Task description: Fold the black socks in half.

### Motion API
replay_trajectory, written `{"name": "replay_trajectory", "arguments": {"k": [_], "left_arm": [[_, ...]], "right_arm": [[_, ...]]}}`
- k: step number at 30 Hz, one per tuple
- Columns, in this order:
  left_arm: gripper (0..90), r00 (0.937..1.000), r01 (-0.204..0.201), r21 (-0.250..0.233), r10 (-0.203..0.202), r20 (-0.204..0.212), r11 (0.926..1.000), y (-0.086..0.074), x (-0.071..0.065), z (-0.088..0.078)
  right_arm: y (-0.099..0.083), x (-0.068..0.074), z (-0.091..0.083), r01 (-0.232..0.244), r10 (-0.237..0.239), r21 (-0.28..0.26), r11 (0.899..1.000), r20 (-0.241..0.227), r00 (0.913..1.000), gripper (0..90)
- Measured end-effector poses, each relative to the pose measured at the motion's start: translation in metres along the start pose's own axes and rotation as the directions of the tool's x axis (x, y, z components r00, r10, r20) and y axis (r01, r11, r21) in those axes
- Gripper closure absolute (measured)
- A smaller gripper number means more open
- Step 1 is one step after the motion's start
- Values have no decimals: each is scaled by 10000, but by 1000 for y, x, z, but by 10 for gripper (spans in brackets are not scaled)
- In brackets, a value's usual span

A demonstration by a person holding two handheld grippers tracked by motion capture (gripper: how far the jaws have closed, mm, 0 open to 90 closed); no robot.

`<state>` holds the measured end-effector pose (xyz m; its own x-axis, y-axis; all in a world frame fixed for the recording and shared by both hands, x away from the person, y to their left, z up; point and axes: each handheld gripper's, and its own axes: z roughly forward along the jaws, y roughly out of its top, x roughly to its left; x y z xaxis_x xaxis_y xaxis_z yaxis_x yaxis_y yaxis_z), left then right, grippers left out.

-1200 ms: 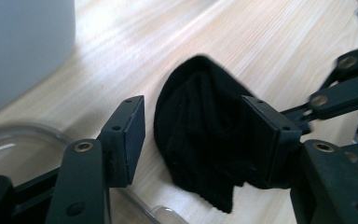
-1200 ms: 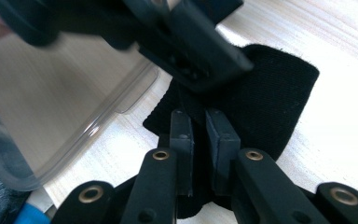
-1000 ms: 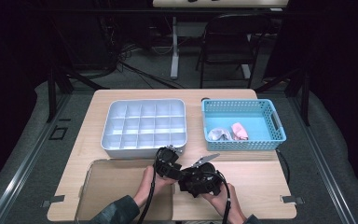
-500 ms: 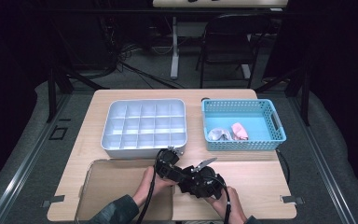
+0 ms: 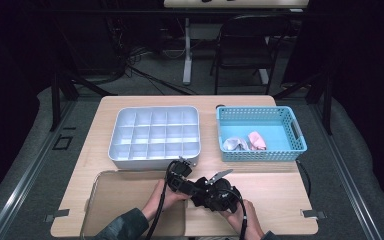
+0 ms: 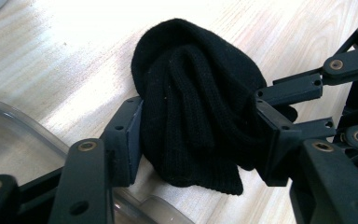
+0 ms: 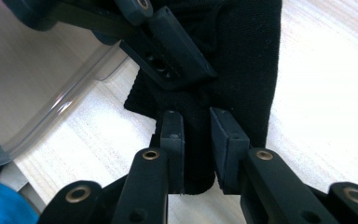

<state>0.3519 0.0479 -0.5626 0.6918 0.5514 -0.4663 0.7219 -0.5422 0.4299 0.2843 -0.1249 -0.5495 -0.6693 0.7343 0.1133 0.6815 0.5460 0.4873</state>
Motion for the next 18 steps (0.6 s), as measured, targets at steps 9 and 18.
{"name": "replay_trajectory", "arguments": {"k": [9,18], "left_arm": [[554,9998,-123,14,123,148,9999,-1,-4,-1],[625,9990,-445,-44,445,91,9990,-2,-7,-1]], "right_arm": [[0,0,1,19,-19,-66,10000,24,10000,766],[0,0,1,25,-25,-82,10000,-12,10000,765]]}}
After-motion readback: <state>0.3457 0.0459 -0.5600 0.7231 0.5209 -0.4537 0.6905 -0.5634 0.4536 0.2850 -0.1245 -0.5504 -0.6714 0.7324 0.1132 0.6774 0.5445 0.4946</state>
